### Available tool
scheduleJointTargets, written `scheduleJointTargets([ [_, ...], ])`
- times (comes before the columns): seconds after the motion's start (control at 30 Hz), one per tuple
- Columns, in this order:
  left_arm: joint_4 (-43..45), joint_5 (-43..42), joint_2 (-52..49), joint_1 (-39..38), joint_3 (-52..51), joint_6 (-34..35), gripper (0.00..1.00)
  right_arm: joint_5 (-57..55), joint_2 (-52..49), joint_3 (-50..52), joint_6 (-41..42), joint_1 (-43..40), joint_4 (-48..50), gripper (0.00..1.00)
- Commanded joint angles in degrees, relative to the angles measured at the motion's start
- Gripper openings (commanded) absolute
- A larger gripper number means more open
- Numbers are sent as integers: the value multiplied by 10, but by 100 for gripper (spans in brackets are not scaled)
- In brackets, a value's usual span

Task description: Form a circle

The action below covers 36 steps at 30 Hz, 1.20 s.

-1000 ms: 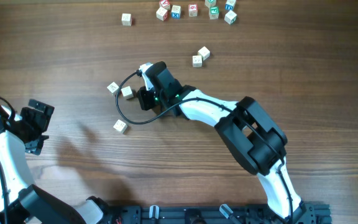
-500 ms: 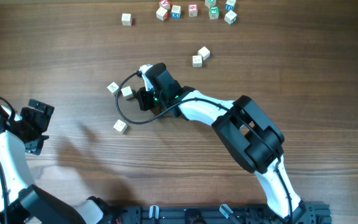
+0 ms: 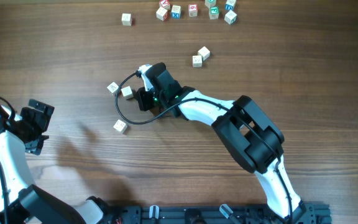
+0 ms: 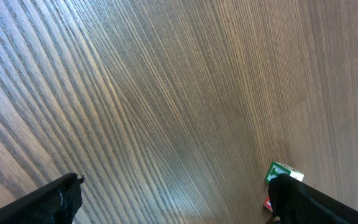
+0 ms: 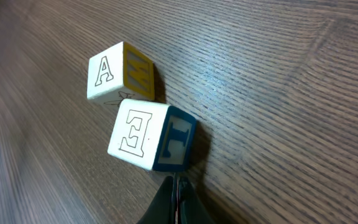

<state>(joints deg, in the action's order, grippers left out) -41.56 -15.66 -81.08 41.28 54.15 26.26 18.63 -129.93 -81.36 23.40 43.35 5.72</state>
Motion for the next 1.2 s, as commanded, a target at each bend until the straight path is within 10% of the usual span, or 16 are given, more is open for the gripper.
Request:
scheduleJointTargets([
  [0.0, 0, 7, -4, 2, -3, 3, 100, 21, -11, -5, 7, 2, 8, 4],
  [1.17, 0, 8, -4, 2, -3, 3, 100, 25, -11, -5, 7, 2, 21, 4],
])
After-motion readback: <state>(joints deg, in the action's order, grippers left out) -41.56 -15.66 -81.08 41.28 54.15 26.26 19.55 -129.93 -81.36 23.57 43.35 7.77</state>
